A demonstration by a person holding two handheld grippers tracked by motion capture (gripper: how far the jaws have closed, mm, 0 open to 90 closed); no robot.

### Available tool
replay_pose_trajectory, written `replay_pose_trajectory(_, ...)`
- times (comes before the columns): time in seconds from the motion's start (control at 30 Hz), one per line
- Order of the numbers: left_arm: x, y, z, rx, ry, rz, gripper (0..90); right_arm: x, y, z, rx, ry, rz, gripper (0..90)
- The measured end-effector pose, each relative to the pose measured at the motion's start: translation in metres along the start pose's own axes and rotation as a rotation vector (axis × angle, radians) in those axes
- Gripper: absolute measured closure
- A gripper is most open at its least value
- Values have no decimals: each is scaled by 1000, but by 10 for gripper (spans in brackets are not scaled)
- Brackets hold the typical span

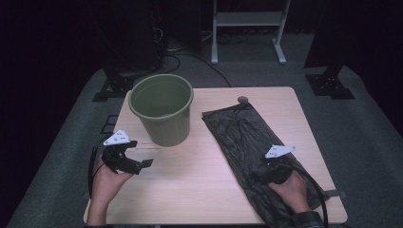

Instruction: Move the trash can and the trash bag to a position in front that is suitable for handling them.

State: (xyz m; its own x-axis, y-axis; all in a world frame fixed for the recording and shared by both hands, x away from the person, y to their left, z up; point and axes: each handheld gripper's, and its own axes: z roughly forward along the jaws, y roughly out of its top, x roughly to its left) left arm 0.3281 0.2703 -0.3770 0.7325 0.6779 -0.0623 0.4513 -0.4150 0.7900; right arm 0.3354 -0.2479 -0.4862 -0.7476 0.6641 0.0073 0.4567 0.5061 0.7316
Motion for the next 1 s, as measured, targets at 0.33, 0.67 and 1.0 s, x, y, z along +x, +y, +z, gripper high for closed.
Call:
replay_pose_trajectory(0.33, 11, 30, -12, -18, 9, 17, 0, -5, -6, -6, -1, 0, 2, 126)
replay_pose_trajectory(0.67, 25, 63, -23, -35, 23, 19, 0, -8, -9, -9, -2, -1, 3, 127)
replay_pose_trajectory(1.0, 47, 88, -27, -37, 53, 8, 0, -8, -8, -9, -2, -1, 4, 126)
